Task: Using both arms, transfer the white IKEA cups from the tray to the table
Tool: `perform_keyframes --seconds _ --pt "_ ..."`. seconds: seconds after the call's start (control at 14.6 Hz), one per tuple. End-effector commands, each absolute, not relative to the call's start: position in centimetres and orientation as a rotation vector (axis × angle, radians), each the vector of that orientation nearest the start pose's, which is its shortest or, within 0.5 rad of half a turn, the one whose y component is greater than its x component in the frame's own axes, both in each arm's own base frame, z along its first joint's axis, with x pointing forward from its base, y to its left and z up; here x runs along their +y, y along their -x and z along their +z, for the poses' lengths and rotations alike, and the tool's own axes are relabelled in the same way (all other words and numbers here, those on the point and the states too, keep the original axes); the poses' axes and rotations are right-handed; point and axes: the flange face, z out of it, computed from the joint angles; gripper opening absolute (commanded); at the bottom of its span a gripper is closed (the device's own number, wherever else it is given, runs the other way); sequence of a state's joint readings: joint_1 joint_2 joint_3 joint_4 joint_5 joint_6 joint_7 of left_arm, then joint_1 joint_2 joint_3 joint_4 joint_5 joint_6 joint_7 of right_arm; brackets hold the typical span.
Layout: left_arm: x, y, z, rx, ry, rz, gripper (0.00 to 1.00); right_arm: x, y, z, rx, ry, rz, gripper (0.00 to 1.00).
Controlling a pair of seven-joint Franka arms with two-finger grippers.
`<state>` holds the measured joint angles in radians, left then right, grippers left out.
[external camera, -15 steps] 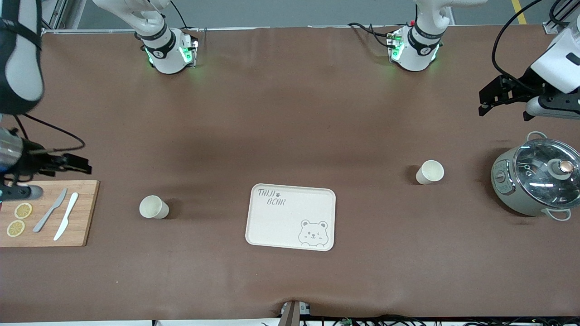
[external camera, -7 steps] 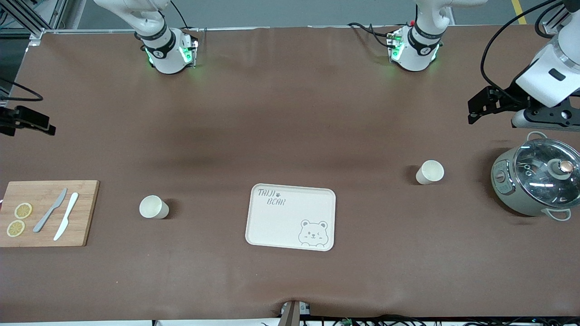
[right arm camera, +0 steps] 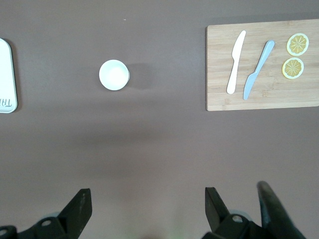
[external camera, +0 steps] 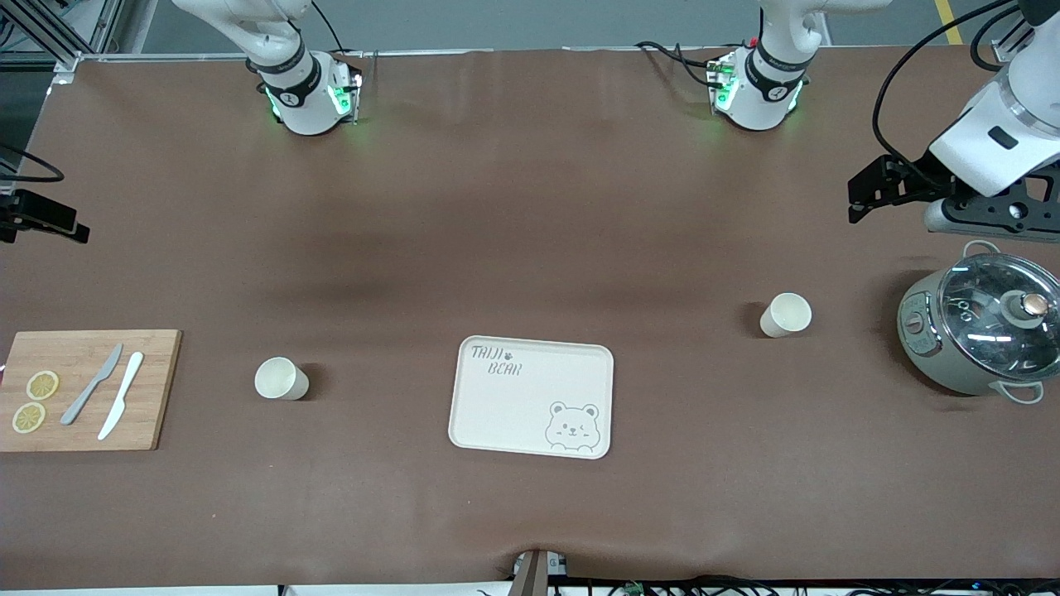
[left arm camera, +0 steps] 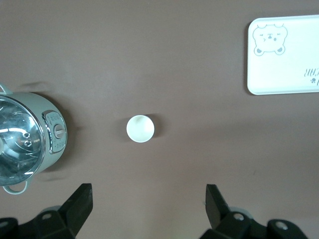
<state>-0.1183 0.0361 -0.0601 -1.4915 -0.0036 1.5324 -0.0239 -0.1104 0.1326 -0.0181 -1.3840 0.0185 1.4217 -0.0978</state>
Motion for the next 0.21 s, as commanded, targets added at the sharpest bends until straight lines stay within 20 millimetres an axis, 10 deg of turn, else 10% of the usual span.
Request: perform_keyframes --seconds 0.0,0.14 --pt "-10.08 -55.19 64.11 0.276 3.128 0.002 1.0 -6.74 -56.95 62.55 0.036 3.126 0.148 1.0" --pt "-10.08 -55.19 64.11 0.276 3.129 0.002 1.0 -5.77 -57.07 62.56 0.019 3.126 0.145 1.0"
